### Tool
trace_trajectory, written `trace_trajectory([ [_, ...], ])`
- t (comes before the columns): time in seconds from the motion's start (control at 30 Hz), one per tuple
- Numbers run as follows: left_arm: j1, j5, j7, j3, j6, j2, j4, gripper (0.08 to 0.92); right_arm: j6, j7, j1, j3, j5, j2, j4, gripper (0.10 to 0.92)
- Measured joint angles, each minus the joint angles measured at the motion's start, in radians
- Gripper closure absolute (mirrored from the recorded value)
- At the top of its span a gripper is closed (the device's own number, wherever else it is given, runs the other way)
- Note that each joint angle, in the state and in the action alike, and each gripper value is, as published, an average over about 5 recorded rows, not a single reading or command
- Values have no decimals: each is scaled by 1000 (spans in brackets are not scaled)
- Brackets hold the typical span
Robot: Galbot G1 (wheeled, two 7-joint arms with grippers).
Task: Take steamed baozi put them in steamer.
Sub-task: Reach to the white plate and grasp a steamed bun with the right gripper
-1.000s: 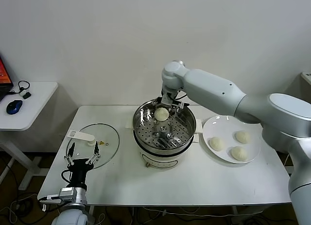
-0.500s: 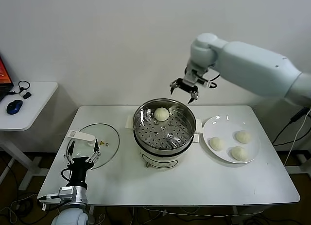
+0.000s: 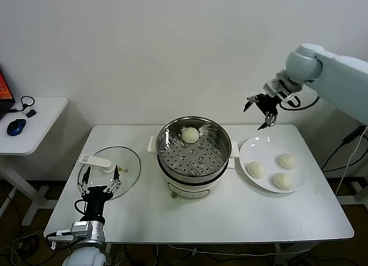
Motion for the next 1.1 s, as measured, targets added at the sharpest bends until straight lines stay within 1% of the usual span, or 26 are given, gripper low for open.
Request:
trace_trajectory([
  [0.43, -2, -4, -1, -6, 2, 1, -10, 177, -58, -2, -264, 142, -78, 6, -117, 203],
  [1.1, 11, -6, -2, -19, -2, 3, -2, 177, -47, -14, -439, 229, -177, 143, -301, 203],
])
